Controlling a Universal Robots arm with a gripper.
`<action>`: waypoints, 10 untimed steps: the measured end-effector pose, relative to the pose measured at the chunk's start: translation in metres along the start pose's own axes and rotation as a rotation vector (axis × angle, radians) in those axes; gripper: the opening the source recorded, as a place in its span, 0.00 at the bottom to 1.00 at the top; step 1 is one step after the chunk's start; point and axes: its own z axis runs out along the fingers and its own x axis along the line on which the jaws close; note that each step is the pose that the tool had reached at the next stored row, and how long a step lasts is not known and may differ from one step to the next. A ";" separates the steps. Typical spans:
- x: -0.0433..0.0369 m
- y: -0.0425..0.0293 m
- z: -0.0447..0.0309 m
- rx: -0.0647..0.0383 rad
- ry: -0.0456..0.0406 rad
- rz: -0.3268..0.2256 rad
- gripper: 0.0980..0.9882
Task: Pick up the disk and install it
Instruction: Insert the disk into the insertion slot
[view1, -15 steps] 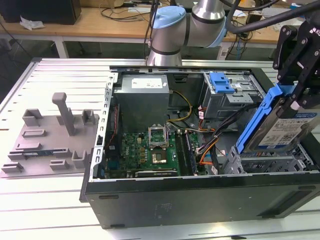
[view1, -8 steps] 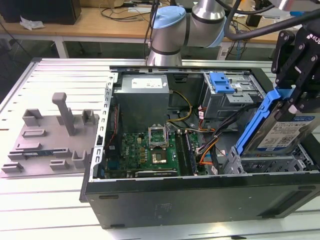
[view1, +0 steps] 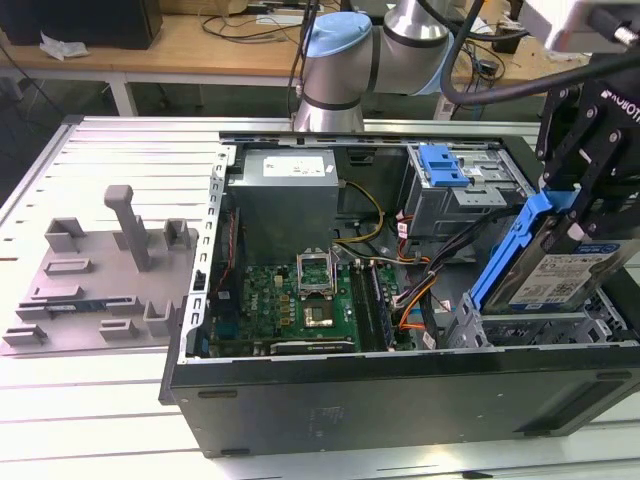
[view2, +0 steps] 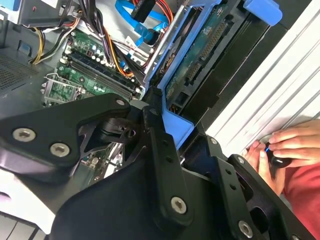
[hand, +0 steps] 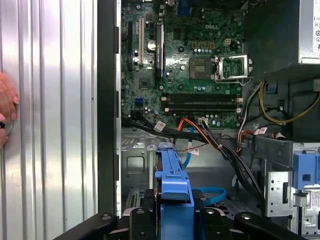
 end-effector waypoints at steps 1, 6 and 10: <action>0.0001 0.0000 0.0019 0.000 -0.0001 0.000 0.30; 0.0009 0.0001 0.0133 0.000 -0.0001 0.000 0.30; 0.0018 0.0002 0.0206 0.000 -0.0001 0.000 0.30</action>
